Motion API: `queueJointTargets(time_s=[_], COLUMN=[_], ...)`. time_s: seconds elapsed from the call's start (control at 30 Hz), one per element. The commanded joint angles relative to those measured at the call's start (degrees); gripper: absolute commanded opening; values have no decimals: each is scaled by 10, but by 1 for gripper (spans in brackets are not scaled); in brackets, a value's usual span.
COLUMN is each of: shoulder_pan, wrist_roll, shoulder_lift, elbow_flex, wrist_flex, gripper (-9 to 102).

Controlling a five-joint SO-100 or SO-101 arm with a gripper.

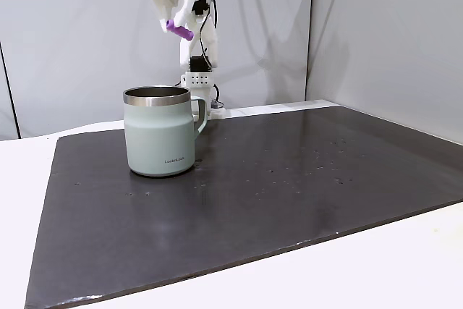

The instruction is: Grasp a pengrip and put it in the cup.

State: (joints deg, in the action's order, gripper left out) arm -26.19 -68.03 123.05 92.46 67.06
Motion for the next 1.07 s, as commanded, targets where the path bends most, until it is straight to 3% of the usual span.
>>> queueJointTargets(time_s=[0.0, 0.2, 0.47, 0.6, 0.67, 1.03], shoulder_pan=[-32, -57, -51, -50, -50, -45], wrist_roll=[-18, -36, -30, -22, -18, -17], shoulder_lift=[-13, -37, -58, -58, -58, -47], elbow_flex=[18, 113, 119, 120, 123, 131], wrist_flex=[-59, -155, -159, -159, -165, -185], gripper=[0, 0, 1, 18, 21, 23])
